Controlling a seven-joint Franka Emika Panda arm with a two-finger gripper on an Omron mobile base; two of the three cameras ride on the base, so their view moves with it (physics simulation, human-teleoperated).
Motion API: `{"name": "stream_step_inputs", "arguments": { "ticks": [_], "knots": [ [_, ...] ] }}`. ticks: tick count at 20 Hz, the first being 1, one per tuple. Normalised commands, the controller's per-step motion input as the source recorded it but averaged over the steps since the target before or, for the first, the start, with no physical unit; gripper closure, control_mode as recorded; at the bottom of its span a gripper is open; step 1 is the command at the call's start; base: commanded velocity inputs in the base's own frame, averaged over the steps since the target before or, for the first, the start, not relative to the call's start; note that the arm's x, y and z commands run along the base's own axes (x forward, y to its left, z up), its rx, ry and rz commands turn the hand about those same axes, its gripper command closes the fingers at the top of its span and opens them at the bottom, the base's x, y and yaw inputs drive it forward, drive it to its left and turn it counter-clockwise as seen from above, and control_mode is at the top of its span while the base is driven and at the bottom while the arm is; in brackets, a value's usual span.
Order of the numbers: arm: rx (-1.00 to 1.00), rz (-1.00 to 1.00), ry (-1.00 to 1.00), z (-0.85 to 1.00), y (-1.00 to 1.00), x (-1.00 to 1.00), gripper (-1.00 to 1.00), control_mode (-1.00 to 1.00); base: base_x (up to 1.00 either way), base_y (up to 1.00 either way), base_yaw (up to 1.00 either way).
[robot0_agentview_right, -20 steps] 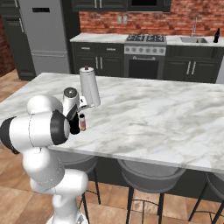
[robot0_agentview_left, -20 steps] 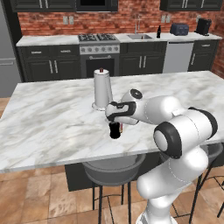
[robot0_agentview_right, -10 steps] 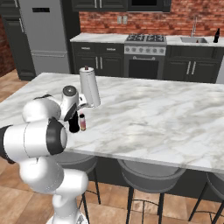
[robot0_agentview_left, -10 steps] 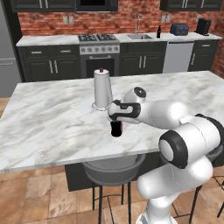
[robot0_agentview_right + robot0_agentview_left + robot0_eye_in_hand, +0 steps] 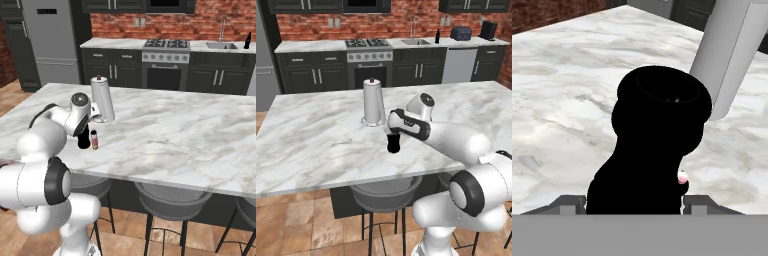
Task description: Place the large bottle from the dining counter next to the other large bottle outside the sink, and place the small bottle from the dining counter next to the other small bottle inside the sink.
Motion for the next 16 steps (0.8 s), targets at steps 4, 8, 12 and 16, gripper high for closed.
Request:
{"name": "stream_step_inputs", "arguments": {
  "ticks": [4, 8, 12, 16],
  "knots": [
    [0.0, 0.0, 0.02, 0.39, -0.28, -0.38, 1.0, -1.0, 0.0, 0.0, 0.0],
    [0.0, 0.0, 0.06, 0.4, -0.37, -0.37, 1.0, -1.0, 0.0, 0.0, 0.0],
    [0.0, 0.0, 0.01, 0.33, -0.29, -0.4, 1.0, -1.0, 0.0, 0.0, 0.0],
    [0.0, 0.0, 0.0, 0.3, -0.3, -0.35, 1.0, -1.0, 0.0, 0.0, 0.0]
  ]
}}
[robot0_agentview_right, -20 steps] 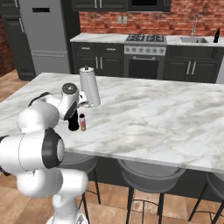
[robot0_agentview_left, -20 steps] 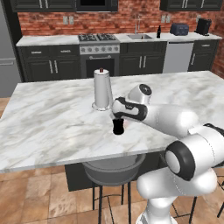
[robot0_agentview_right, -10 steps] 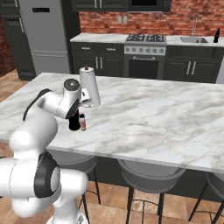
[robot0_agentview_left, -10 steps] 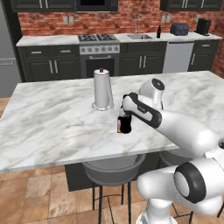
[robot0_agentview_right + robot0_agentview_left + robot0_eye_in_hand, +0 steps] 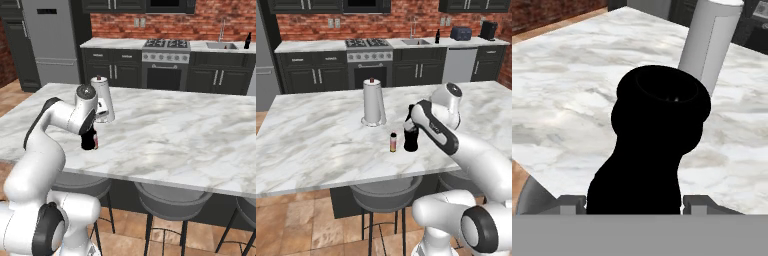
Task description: Place the large bottle from the dining counter next to the other large bottle outside the sink, and place the small bottle from the dining counter next to the other small bottle inside the sink.
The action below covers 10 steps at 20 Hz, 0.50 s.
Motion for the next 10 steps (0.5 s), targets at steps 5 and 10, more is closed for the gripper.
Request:
{"name": "stream_step_inputs", "arguments": {
  "ticks": [5, 10],
  "knots": [
    [0.0, 0.0, 0.0, 0.26, -0.26, -0.3, 1.0, -1.0, 0.0, 0.0, 0.0],
    [0.0, 0.0, -0.02, 0.16, -0.3, -0.31, 1.0, -1.0, 0.0, 0.0, 0.0]
  ]
}}
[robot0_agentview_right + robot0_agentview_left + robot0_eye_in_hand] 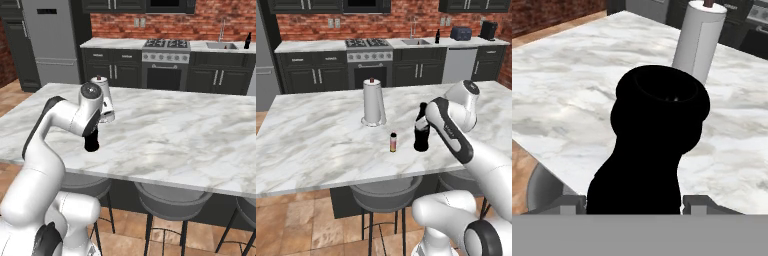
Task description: Place the large bottle from the dining counter next to the other large bottle outside the sink, and place the small bottle from the dining counter next to the other small bottle inside the sink.
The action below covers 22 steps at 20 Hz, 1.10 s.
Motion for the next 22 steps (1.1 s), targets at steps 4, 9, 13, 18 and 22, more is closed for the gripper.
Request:
{"name": "stream_step_inputs", "arguments": {
  "ticks": [4, 9, 13, 18, 22],
  "knots": [
    [0.01, 0.0, -0.05, 0.13, -0.31, -0.33, 1.0, -1.0, 0.0, 0.0, 0.0],
    [0.01, 0.0, -0.04, 0.1, -0.24, -0.26, 1.0, -1.0, 0.0, 0.0, 0.0],
    [0.0, 0.0, -0.01, 0.02, -0.04, -0.01, 1.0, -1.0, 0.0, 0.0, 0.0],
    [0.0, 0.0, 0.0, 0.0, 0.0, 0.0, 1.0, 1.0, 0.08, 0.0, 0.01],
    [0.0, 0.0, 0.0, 0.0, 0.0, 0.0, 1.0, 1.0, -0.2, -0.05, 0.01]
  ]
}}
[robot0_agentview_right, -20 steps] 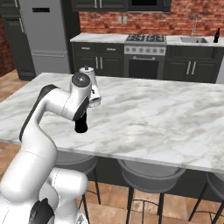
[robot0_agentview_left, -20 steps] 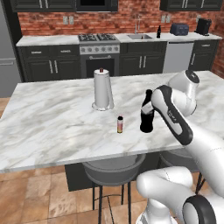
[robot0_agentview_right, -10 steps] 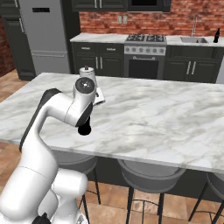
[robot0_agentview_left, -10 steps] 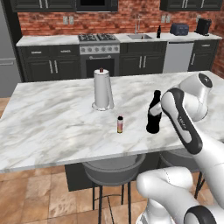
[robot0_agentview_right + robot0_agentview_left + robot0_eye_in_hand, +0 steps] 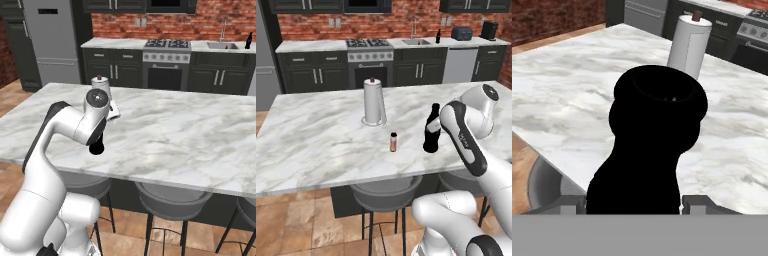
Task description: Place the large bottle from the dining counter next to the other large bottle outside the sink, and place the small bottle from the dining counter next to the other small bottle inside the sink.
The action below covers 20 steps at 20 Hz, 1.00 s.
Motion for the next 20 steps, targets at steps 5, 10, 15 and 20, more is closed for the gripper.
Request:
{"name": "stream_step_inputs", "arguments": {
  "ticks": [5, 10, 15, 20],
  "knots": [
    [0.0, 0.0, 0.0, 0.0, 0.0, 0.0, 1.0, 1.0, -0.6, -0.21, 0.0],
    [0.0, 0.0, 0.0, 0.0, 0.0, 0.0, 1.0, 1.0, -0.7, -0.27, 0.01],
    [0.0, 0.0, 0.0, 0.0, 0.0, 0.0, 1.0, 1.0, -0.7, -0.23, 0.0],
    [0.0, 0.0, 0.0, 0.0, 0.0, 0.0, 1.0, 1.0, -0.64, -0.21, 0.0]
  ]
}}
